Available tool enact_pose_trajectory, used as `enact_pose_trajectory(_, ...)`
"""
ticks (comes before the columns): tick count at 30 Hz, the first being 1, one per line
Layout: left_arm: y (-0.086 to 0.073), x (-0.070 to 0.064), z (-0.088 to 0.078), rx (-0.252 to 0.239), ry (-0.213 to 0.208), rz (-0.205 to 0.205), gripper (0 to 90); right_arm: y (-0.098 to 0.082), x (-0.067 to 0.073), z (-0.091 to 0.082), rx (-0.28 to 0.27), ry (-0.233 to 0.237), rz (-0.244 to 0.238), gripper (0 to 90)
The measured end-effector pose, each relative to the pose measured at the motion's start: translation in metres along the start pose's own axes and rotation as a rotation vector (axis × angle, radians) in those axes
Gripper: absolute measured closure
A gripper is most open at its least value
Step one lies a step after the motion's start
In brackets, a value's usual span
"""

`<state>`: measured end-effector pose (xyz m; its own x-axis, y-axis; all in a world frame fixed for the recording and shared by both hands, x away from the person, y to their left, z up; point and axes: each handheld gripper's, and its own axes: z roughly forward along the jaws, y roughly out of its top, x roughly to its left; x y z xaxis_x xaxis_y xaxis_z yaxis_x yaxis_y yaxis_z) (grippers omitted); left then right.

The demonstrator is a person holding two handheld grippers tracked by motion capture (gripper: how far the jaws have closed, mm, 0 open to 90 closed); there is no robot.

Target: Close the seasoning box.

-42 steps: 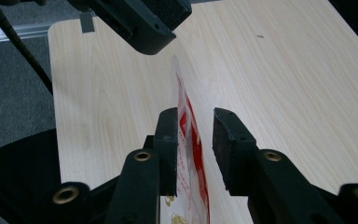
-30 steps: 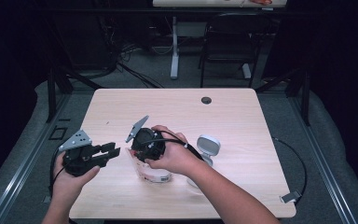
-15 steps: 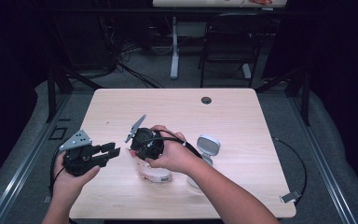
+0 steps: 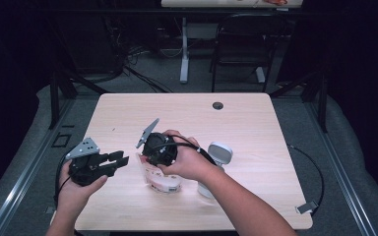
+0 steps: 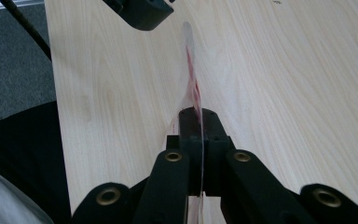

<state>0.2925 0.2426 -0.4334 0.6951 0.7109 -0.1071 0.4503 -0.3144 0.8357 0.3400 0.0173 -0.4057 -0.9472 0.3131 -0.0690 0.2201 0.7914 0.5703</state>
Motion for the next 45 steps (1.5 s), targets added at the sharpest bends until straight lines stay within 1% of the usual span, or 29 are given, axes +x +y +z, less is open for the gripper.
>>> enact_pose_trajectory(4, 0.0, -0.001, 0.001, -0.001, -0.008, 0.008, 65.6, -0.002, 0.0, -0.007, -0.021, 0.0, -0.006, 90.0)
enact_pose_trajectory(10, 0.0, -0.001, 0.003, -0.003, -0.013, 0.012, 64.2, -0.007, 0.004, -0.017, -0.052, -0.004, -0.017, 90.0)
enact_pose_trajectory(13, -0.001, -0.002, 0.005, 0.004, -0.016, 0.015, 63.8, -0.009, 0.004, -0.023, -0.059, -0.008, -0.024, 90.0)
enact_pose_trajectory(14, -0.002, -0.002, 0.006, 0.005, -0.017, 0.015, 63.6, -0.01, 0.004, -0.025, -0.066, -0.01, -0.02, 90.0)
enact_pose_trajectory(15, -0.002, -0.003, 0.008, 0.006, -0.019, 0.016, 63.5, -0.011, 0.004, -0.026, -0.078, -0.01, -0.013, 90.0)
enact_pose_trajectory(19, -0.003, -0.005, 0.012, 0.015, -0.033, 0.03, 62.4, -0.013, 0.003, -0.034, -0.091, -0.008, -0.014, 90.0)
enact_pose_trajectory(23, -0.003, -0.008, 0.014, 0.001, -0.053, 0.032, 60.7, -0.014, 0.003, -0.041, -0.105, -0.016, -0.021, 90.0)
enact_pose_trajectory(27, -0.004, -0.008, 0.017, 0.006, -0.064, 0.042, 59.3, -0.016, 0.004, -0.047, -0.122, -0.018, -0.017, 90.0)
enact_pose_trajectory(30, -0.006, -0.008, 0.02, 0.0, -0.081, 0.038, 57.3, -0.018, 0.003, -0.051, -0.123, -0.017, -0.02, 90.0)
enact_pose_trajectory(34, -0.007, -0.008, 0.023, -0.001, -0.101, 0.037, 56.7, -0.019, 0.003, -0.056, -0.126, -0.021, -0.024, 90.0)
enact_pose_trajectory(37, -0.008, -0.008, 0.025, -0.007, -0.129, 0.033, 55.8, -0.019, 0.004, -0.06, -0.126, -0.023, -0.034, 90.0)
enact_pose_trajectory(39, -0.008, -0.009, 0.026, -0.009, -0.15, 0.047, 54.8, -0.02, 0.004, -0.062, -0.133, -0.024, -0.033, 90.0)
enact_pose_trajectory(42, -0.009, -0.012, 0.03, 0.0, -0.168, 0.074, 53.4, -0.02, 0.004, -0.065, -0.131, -0.021, -0.042, 90.0)
enact_pose_trajectory(45, -0.01, -0.015, 0.033, 0.007, -0.184, 0.09, 52.7, -0.02, 0.005, -0.066, -0.139, -0.018, -0.042, 90.0)
